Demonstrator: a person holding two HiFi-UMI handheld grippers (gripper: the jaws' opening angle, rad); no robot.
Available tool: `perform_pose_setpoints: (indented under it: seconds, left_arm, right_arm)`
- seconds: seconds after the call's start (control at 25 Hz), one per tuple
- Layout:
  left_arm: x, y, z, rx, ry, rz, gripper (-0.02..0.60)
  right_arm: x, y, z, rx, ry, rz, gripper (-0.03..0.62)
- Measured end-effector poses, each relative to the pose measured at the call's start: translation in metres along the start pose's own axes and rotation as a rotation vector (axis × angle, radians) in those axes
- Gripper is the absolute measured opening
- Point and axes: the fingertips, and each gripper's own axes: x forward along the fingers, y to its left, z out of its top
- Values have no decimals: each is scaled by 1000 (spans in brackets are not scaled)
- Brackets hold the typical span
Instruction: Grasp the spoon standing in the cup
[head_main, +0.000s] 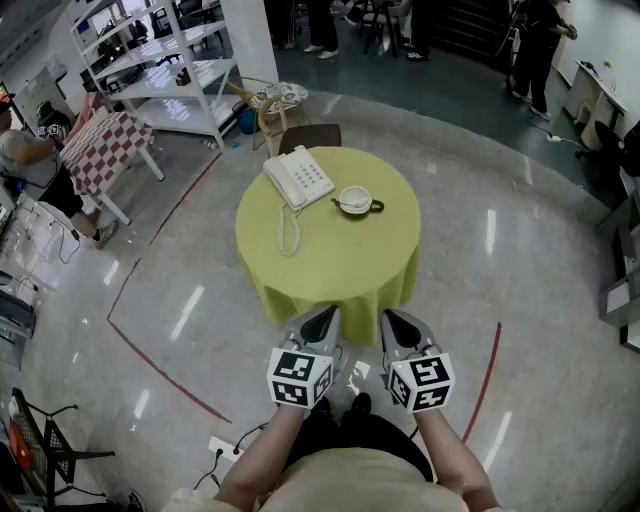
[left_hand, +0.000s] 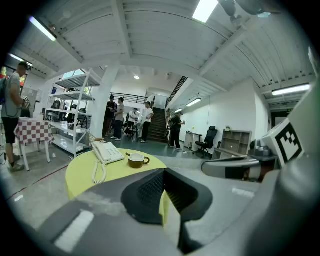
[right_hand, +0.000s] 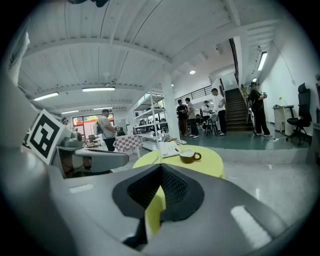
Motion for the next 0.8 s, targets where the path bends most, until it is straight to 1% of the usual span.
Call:
perform_pose_setpoints:
  seconds: [0.2,0.44,0.6,0.68,0.8]
  left_arm:
    - [2,-4,-2,-13,-5,23,2]
    - [7,-1,6,-26,-35,46,2]
    - [10,3,9,-34,-48,84,3]
    - [13,7,12,-40,-48,96,20]
    - [16,13,14,-38,-35,112,21]
  right_arm:
    - [-4,-5,-3,16,-10,31,0]
    - [-3,-13,-3,28,-20,52,0]
    - [-6,-21,-5,27,-16,64,1]
    - [-5,-26,-5,33,-11,64,0]
    - [-2,-28,-4,38,-5,63,1]
